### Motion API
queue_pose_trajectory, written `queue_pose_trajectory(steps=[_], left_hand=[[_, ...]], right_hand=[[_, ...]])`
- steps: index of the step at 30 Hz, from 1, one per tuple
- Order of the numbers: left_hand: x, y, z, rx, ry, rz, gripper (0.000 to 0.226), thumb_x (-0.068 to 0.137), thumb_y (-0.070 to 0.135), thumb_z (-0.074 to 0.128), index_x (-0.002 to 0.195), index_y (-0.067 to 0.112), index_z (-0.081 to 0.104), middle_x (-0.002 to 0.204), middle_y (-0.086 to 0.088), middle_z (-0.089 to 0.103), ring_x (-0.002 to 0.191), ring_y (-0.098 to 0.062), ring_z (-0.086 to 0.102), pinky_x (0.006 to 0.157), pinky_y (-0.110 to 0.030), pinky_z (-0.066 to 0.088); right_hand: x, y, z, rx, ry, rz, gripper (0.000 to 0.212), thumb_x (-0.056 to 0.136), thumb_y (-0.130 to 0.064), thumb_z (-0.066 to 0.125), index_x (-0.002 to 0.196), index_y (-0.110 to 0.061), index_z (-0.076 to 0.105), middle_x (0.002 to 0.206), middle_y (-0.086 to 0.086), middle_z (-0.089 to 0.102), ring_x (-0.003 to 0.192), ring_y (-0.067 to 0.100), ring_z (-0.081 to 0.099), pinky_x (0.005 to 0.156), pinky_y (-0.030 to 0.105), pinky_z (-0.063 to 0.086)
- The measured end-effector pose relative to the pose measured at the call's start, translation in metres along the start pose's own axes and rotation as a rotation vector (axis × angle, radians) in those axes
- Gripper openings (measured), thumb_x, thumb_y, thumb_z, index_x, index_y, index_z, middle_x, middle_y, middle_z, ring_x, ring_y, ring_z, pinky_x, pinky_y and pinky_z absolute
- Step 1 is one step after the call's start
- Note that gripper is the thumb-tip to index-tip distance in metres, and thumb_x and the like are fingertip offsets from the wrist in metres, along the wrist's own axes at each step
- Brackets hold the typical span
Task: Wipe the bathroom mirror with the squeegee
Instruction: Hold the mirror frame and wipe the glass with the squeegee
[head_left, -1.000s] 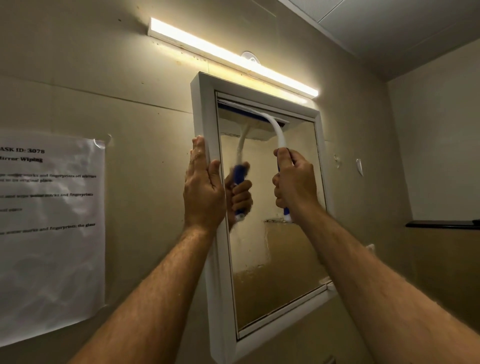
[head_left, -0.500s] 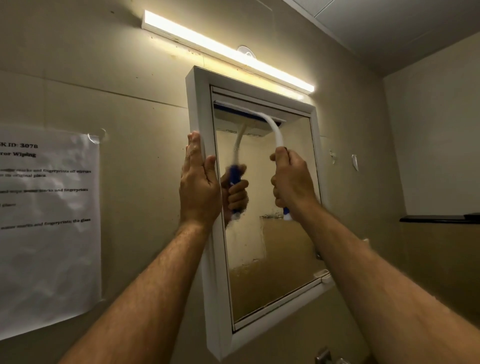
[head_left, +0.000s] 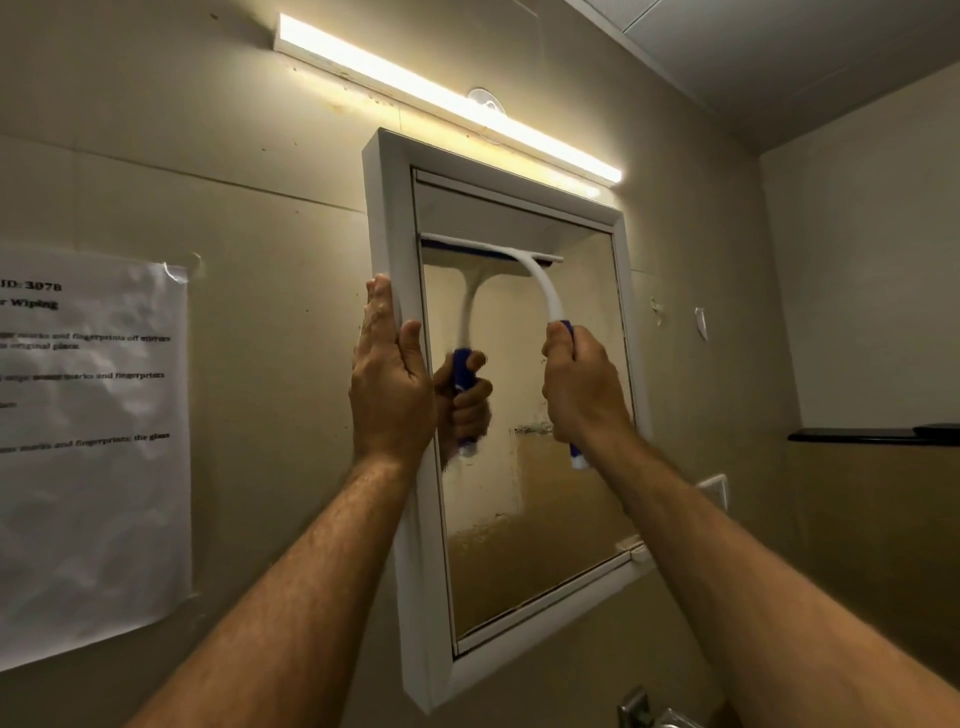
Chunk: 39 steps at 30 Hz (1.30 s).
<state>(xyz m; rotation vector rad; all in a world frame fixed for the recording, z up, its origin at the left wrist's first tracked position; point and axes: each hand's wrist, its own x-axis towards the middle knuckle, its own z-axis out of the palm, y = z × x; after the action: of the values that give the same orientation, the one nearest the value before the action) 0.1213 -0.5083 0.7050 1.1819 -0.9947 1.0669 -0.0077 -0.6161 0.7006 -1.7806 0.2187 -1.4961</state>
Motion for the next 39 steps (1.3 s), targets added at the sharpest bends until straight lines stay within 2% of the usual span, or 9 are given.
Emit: queue_pose_trajectory(steps=[8,11,14,16,19,23,26,32,39], left_hand=[[-0.009,0.002,-0.001,0.012,0.021,-0.025,0.051,0.102,0.034,0.032,0.151,0.023,0.022,0.157,0.004,0.025,0.142,-0.012,0.025,0.111,-0.03,0.028],[-0.012,0.002,-0.001,0.036,0.036,-0.016,0.05,0.102,0.032,0.033,0.15,0.024,0.023,0.155,0.004,0.029,0.136,-0.003,0.027,0.104,-0.014,0.026],[-0.015,0.003,-0.002,0.089,0.051,-0.024,0.049,0.102,0.031,0.034,0.15,0.023,0.025,0.15,0.001,0.038,0.12,0.0,0.034,0.085,-0.001,0.024],[-0.016,0.004,-0.002,0.11,0.054,-0.023,0.049,0.102,0.033,0.034,0.149,0.024,0.025,0.148,0.001,0.041,0.113,-0.004,0.038,0.081,-0.006,0.027],[-0.018,0.005,-0.004,0.118,0.053,-0.015,0.051,0.1,0.035,0.032,0.149,0.023,0.026,0.149,0.002,0.04,0.112,-0.006,0.038,0.084,-0.018,0.035],[-0.02,0.008,-0.005,0.122,0.056,-0.002,0.051,0.1,0.034,0.034,0.149,0.021,0.026,0.151,0.001,0.038,0.115,-0.008,0.039,0.086,-0.014,0.033],[-0.021,0.008,-0.004,0.128,0.061,-0.01,0.052,0.1,0.034,0.034,0.149,0.022,0.027,0.15,0.001,0.039,0.116,-0.015,0.046,0.088,-0.025,0.04],[-0.024,0.006,-0.003,0.149,0.063,-0.023,0.049,0.102,0.031,0.036,0.15,0.023,0.026,0.147,0.001,0.042,0.108,-0.002,0.038,0.081,-0.009,0.031],[-0.029,0.007,-0.003,0.125,0.071,-0.028,0.052,0.1,0.034,0.033,0.149,0.021,0.027,0.152,0.0,0.037,0.116,-0.003,0.034,0.094,-0.025,0.035]], right_hand=[[-0.046,0.041,-0.012,-0.068,-0.037,-0.014,0.03,0.103,-0.041,0.033,0.091,-0.023,0.054,0.072,0.003,0.051,0.061,0.015,0.046,0.055,0.033,0.042],[-0.031,0.023,-0.014,0.02,-0.025,0.005,0.03,0.102,-0.042,0.035,0.091,-0.023,0.054,0.07,0.003,0.049,0.057,0.014,0.045,0.05,0.029,0.04],[-0.013,0.0,-0.014,0.123,-0.021,0.057,0.031,0.103,-0.04,0.035,0.099,-0.017,0.056,0.067,0.002,0.047,0.051,0.013,0.041,0.043,0.024,0.036],[-0.012,-0.004,-0.012,0.131,-0.046,0.082,0.032,0.103,-0.04,0.034,0.103,-0.017,0.055,0.066,0.001,0.046,0.05,0.012,0.039,0.041,0.023,0.034],[-0.028,0.013,-0.008,0.041,-0.047,0.06,0.03,0.103,-0.041,0.032,0.095,-0.022,0.054,0.068,0.001,0.048,0.054,0.012,0.043,0.049,0.028,0.037],[-0.055,0.039,-0.012,-0.045,-0.045,0.029,0.032,0.103,-0.039,0.033,0.09,-0.02,0.055,0.07,0.002,0.05,0.06,0.015,0.045,0.055,0.032,0.04],[-0.051,0.031,-0.02,-0.028,-0.036,0.032,0.03,0.103,-0.039,0.034,0.089,-0.023,0.054,0.07,0.002,0.05,0.059,0.014,0.044,0.053,0.03,0.04],[-0.029,0.01,-0.019,-0.026,-0.046,0.036,0.03,0.103,-0.043,0.032,0.09,-0.025,0.053,0.073,0.002,0.05,0.06,0.013,0.046,0.053,0.031,0.04],[-0.066,0.052,-0.024,-0.078,-0.067,0.06,0.029,0.103,-0.038,0.035,0.093,-0.019,0.055,0.069,0.002,0.049,0.056,0.011,0.045,0.051,0.028,0.04]])
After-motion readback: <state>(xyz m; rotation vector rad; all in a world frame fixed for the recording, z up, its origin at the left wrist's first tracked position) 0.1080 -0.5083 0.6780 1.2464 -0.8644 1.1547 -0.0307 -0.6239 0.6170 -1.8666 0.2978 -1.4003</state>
